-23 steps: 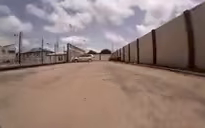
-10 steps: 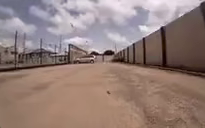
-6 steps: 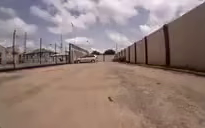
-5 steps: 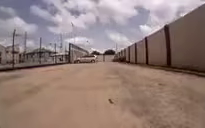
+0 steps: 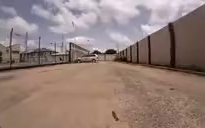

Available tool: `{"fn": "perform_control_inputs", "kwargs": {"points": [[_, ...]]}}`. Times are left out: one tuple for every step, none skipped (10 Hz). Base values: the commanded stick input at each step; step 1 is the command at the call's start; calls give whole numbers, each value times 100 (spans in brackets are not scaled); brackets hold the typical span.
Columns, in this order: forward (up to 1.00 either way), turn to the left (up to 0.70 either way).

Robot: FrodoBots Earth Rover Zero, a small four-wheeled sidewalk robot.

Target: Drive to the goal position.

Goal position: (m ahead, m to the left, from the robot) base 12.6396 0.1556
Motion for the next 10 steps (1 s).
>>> {"fn": "perform_control_inputs", "kwargs": {"points": [[85,0],[85,0],[85,0],[85,0],[85,0],[85,-1],[85,-8],[85,-15],[85,-22],[85,-28]]}}
